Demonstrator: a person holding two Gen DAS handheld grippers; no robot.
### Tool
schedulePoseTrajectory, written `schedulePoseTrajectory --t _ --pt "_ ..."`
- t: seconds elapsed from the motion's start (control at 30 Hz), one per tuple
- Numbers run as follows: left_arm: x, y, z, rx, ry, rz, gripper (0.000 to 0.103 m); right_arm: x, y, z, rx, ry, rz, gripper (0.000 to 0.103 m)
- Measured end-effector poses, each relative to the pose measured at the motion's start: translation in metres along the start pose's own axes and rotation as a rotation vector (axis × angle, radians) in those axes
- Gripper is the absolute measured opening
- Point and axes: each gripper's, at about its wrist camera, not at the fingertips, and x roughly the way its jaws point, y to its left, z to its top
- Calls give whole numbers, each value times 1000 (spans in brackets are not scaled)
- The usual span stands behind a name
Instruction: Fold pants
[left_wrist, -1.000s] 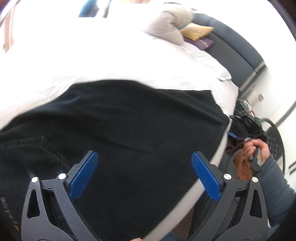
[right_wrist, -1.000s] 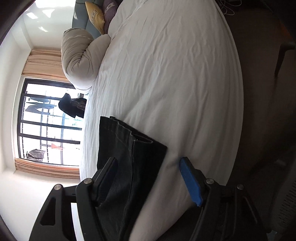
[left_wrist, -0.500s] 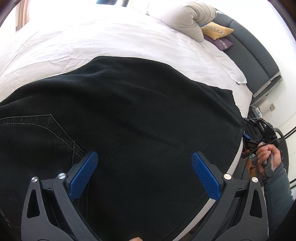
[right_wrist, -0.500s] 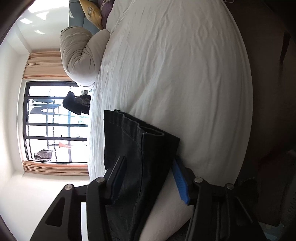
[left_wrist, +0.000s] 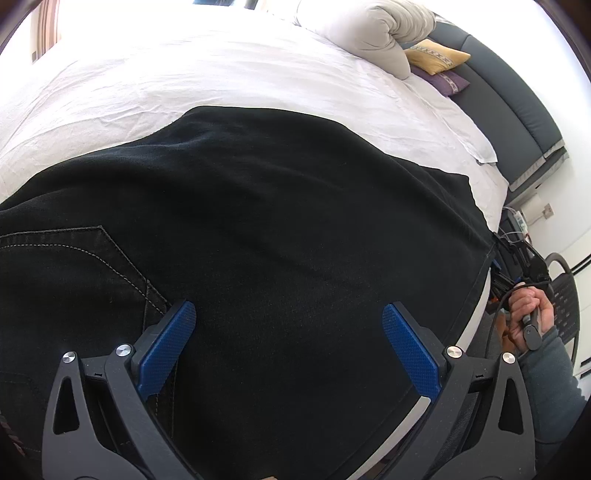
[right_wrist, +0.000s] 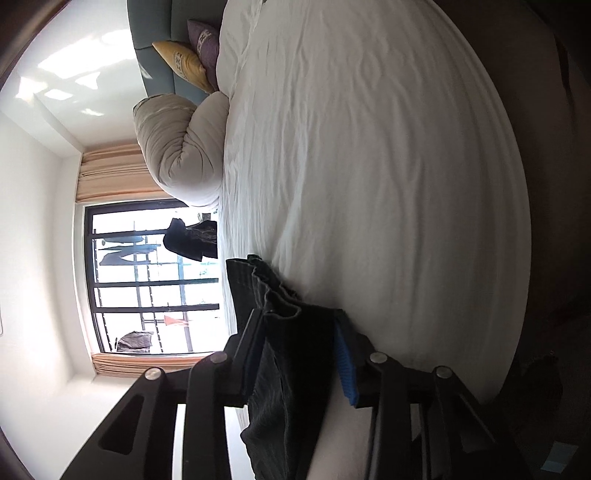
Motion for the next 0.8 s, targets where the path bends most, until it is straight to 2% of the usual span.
schedulePoseTrajectory --t 0.1,0.2,0.33,0.63,0.67,0.7,0.77,0.8 --pt "1 -1 0 0 -1 1 103 -5 -2 -1 0 -27 38 38" --pt "1 -2 1 4 0 5 103 -4 -3 -3 -1 -17 78 38" --pt "0 -4 1 12 0 14 103 3 -4 -8 -9 22 96 38" --pt "-2 -1 2 17 2 14 103 13 4 3 -13 16 106 38" --pt "-2 0 2 15 2 13 103 14 5 4 -14 15 105 35" --pt "-2 0 1 13 2 11 103 15 5 5 -17 16 102 26" --pt "-2 0 1 9 2 9 103 17 7 5 -25 17 78 16" --pt "-1 -1 2 6 1 8 103 17 7 5 -29 11 66 15"
